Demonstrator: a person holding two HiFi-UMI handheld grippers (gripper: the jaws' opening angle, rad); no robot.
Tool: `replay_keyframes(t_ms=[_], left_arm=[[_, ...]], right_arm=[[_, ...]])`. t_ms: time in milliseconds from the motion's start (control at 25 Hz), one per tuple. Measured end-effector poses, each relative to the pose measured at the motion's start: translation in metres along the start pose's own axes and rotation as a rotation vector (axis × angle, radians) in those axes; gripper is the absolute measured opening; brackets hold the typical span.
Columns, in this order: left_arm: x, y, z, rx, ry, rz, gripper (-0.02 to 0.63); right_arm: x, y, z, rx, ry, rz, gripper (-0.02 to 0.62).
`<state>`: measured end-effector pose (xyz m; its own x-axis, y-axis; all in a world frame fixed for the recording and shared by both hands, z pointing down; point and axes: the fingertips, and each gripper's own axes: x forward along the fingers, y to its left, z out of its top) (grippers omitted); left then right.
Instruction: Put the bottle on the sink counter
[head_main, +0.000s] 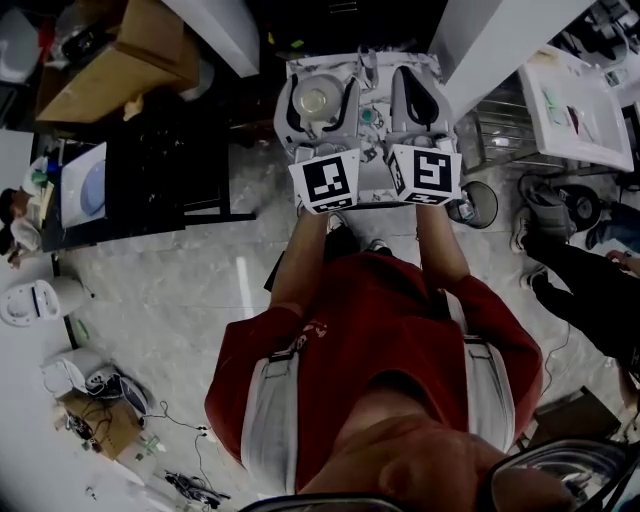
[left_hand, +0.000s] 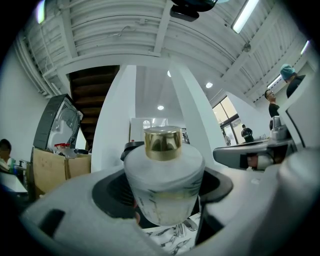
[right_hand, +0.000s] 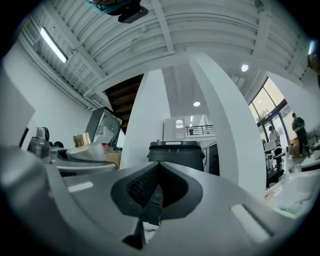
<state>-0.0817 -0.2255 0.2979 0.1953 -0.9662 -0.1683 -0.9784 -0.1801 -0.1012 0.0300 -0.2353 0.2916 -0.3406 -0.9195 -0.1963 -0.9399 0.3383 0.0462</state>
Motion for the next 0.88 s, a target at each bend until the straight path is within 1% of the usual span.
replay_keyframes(t_ms=[200, 360, 520, 600, 880], left_arm=[[0.030, 0.035, -0.007, -0.014, -0.005, -0.018, 0.337], [0.049, 0.052, -0.012, -0.024, -0.001, -0.035, 0.337], [0.067, 0.054, -0.014, -0.042, -0.016, -0.032, 0.337], [0.074, 0.051, -0.017, -0.034, -0.005, -0.029, 0.337], [0.096, 0.041, -0.020, -0.022, 0.004, 0.022, 0.337]], right_arm=[[0.041, 0.016, -0.008, -0.017, 0.017, -0.020, 0.000], [0.063, 0.021, -0.012, -0.022, 0.021, -0.041, 0.000], [0.077, 0.014, -0.014, -0.029, 0.019, -0.045, 0.000], [0.082, 0.007, -0.016, -0.024, 0.020, -0.042, 0.000], [0.100, -0.014, -0.018, -0.016, 0.008, 0.011, 0.000]])
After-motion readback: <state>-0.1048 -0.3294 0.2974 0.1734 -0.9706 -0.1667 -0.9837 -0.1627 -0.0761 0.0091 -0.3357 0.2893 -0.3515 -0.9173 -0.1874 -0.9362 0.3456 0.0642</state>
